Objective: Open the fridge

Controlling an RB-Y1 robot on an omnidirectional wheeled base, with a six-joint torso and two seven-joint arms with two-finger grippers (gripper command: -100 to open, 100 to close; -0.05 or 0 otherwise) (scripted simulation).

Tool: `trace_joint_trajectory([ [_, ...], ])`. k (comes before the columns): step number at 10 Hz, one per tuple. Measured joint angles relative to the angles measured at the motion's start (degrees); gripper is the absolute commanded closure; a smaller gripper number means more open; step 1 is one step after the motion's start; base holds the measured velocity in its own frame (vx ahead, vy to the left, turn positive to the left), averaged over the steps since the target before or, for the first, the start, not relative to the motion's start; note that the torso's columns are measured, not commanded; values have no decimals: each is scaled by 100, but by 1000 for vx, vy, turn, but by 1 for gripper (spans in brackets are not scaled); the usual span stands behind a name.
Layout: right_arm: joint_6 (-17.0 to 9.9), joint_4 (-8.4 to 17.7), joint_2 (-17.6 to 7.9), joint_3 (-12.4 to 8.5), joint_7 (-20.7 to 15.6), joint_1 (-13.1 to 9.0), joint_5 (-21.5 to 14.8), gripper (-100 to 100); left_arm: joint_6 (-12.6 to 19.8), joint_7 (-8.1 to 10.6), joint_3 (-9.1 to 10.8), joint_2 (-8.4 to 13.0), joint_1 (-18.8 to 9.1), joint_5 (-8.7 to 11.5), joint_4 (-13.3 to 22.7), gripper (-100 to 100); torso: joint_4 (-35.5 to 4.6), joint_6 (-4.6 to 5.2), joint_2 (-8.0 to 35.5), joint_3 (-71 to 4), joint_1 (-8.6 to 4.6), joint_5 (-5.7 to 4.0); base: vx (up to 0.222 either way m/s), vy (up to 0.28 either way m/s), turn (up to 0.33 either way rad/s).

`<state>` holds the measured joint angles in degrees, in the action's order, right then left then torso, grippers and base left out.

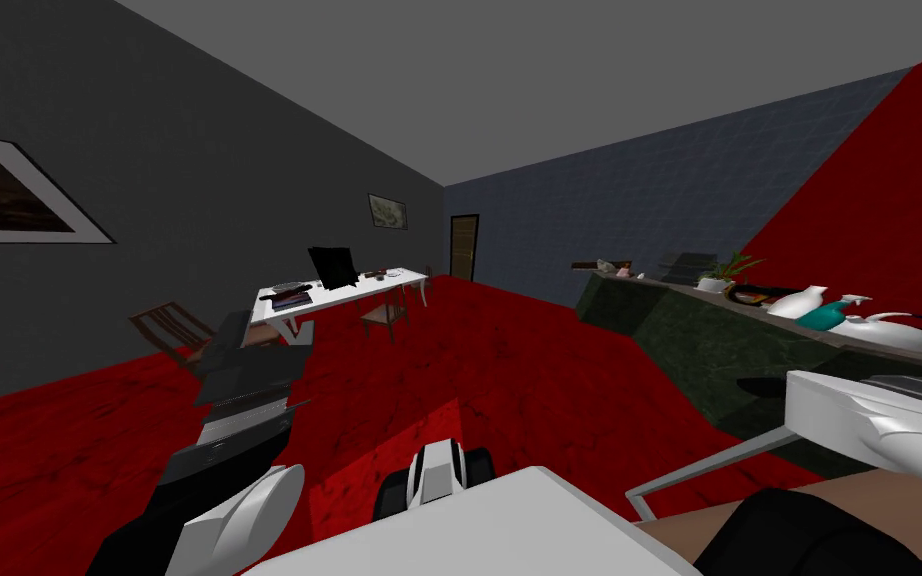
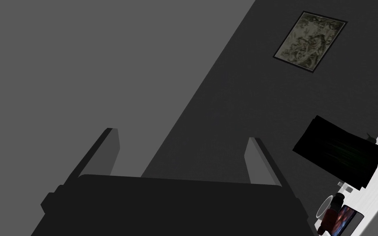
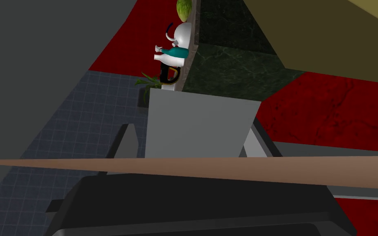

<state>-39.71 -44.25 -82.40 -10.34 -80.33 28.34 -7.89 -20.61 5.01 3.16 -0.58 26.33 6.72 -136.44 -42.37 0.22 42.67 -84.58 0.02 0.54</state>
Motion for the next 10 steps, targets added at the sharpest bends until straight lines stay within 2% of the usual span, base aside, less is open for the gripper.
trace_joint_trajectory([
  [1, -27, -156, -68, -108, -67, 163, 134, -100, 0, 0, 0, 0, 1, 0, 0, 0, 5, 8, -16, -17, 4, 18, 12, 27, -51],
  [2, 48, -38, -114, -61, -170, 13, 190, -100, 0, 0, 0, 0, 1, 0, 0, 0, 6, 11, -20, -25, 3, 32, 12, 4, -68],
  [3, 64, -135, -227, -161, -277, 159, 313, -100, 0, 0, 1, 0, 1, 0, 0, 0, 3, 4, -22, -15, 9, 16, 10, 15, -58],
  [4, 75, -113, -266, -127, -396, 65, 375, -100, 0, 0, 1, 0, 1, 0, 0, 0, -6, -1, -14, -7, 18, 31, 16, 25, -56],
  [5, 95, -142, -344, -181, -510, 116, 505, -100, 0, 0, 1, 0, 1, 0, 0, 0, -11, 4, -3, -6, 34, 53, 13, 10, -4],
  [6, 101, -152, -334, -183, -536, 127, 528, 0, 0, 0, 0, 0, 1, 0, 0, 0, -8, -6, -5, 3, 50, 29, 7, -1, 9],
  [10, 114, -164, -270, -156, -539, 131, 544, 0, 0, 0, 0, 0, 0, 0, 0, 0, 4, -19, -32, -2, 46, -15, 0, -1, 1],
])
